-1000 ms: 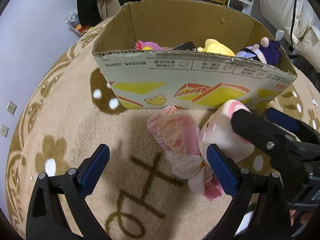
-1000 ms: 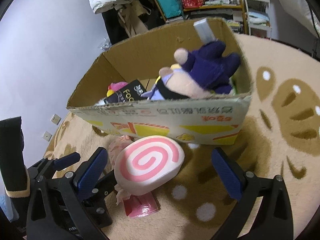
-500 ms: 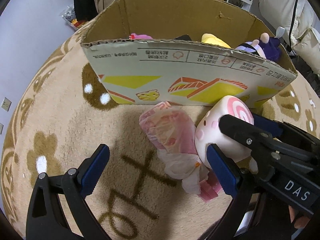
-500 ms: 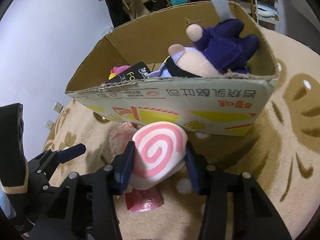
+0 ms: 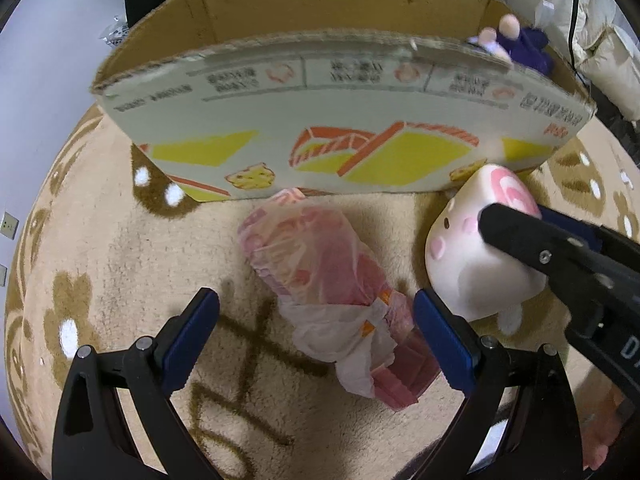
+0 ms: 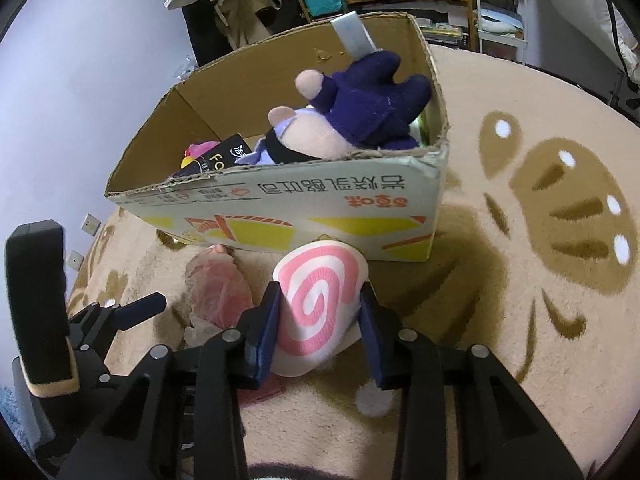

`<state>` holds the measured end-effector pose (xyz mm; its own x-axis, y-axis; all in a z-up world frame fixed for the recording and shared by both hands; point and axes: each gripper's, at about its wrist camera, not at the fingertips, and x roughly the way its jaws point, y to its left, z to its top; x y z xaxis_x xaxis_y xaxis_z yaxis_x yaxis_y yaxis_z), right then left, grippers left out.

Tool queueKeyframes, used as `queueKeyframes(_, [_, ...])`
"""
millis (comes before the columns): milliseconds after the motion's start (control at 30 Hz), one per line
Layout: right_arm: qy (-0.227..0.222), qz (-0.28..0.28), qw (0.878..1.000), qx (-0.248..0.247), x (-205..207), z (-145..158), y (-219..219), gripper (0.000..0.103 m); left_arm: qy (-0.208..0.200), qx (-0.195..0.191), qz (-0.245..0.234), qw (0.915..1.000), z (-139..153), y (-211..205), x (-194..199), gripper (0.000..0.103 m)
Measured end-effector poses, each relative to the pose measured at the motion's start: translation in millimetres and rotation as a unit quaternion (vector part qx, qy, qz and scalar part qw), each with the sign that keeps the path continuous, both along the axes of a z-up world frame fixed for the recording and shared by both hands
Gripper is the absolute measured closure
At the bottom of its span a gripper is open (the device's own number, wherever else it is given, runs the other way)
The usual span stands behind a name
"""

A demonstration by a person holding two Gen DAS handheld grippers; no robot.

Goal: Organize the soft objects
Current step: 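Grasp the pink wrapped item with the left tool while the right tool grasps the swirl cushion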

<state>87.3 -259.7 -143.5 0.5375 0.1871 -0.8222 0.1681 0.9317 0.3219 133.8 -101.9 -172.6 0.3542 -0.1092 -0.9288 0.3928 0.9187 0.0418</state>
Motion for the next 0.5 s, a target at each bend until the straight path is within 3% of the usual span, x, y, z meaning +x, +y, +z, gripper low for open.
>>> queueKeyframes(433, [0.011, 0.004, 1.000, -0.003, 1, -7, 3, 0.063, 0.002, 0.016, 0.016, 0.9997, -17, -20, 3, 0.005])
queueKeyframes(500, [0.011, 0.003, 1.000, -0.002, 1, -8, 2, 0.063, 0.008, 0.012, 0.017, 0.9998, -18, -20, 2, 0.010])
